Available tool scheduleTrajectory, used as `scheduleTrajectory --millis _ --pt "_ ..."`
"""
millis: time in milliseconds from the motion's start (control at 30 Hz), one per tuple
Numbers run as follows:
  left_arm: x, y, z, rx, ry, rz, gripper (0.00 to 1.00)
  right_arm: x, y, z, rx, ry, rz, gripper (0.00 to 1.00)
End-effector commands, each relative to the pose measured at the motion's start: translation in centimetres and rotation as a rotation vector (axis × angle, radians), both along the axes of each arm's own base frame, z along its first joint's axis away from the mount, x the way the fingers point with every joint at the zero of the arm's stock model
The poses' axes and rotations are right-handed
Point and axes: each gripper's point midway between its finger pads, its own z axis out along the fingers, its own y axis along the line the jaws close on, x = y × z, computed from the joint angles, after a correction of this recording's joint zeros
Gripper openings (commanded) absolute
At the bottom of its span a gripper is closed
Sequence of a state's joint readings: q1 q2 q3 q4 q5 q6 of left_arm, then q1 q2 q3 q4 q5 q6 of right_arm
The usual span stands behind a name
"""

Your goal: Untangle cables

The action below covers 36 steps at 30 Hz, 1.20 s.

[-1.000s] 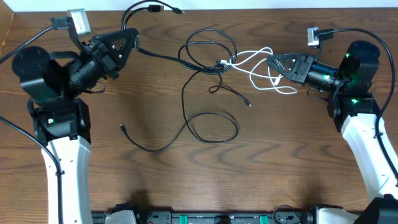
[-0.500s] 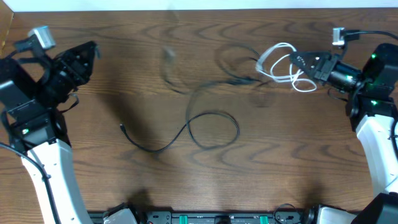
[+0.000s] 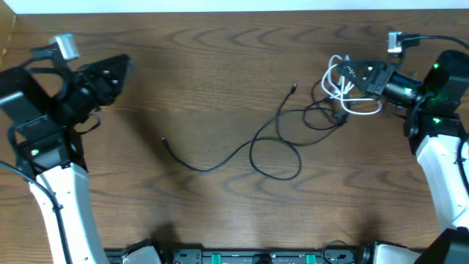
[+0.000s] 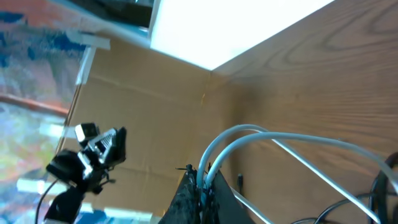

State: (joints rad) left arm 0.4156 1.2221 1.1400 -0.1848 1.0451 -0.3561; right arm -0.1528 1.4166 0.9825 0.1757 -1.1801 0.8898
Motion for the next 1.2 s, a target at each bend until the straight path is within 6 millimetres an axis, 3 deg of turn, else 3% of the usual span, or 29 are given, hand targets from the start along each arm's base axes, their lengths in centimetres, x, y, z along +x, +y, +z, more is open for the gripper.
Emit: scheduleTrajectory --millis 0,133,267,467,600,733,967,1167 --pt "-0.7 -3.8 0.7 0.030 -0.050 -0.141 0.54 -0.8 2.3 1.7 0.038 -0.008 0.073 0.01" --pt "-1.2 -7.9 0.6 0.073 -0.090 -0.267 0.82 -1.4 4.3 4.2 0.082 -0.066 0.123 0.01" --pt "-1.9 -11.3 0.3 0.121 -0.138 -0.378 0.90 -2.3 5.7 7.1 0.131 -0.147 0.170 0.01" --pt "-2.6 -15.5 -0.8 0.159 -0.174 -0.517 0.91 -4.2 7.9 9.5 0.182 -0.200 0.249 0.01" --pt "-2.6 -17.7 -1.6 0.156 -0.175 -0.582 0.91 -4.6 9.0 9.9 0.201 -0.194 0.266 0.01" --pt "-2.6 -19.6 -2.7 0.180 -0.201 -0.646 0.91 -5.2 9.5 10.5 0.226 -0.189 0.283 0.01" --pt "-3.3 -22.8 -4.7 0.269 -0.301 -0.770 0.85 -6.8 9.7 13.4 0.295 -0.267 0.311 0.01" --pt "-4.3 -24.7 -4.7 0.317 -0.402 -0.839 0.78 -7.2 10.0 13.6 0.304 -0.263 0.325 0.01"
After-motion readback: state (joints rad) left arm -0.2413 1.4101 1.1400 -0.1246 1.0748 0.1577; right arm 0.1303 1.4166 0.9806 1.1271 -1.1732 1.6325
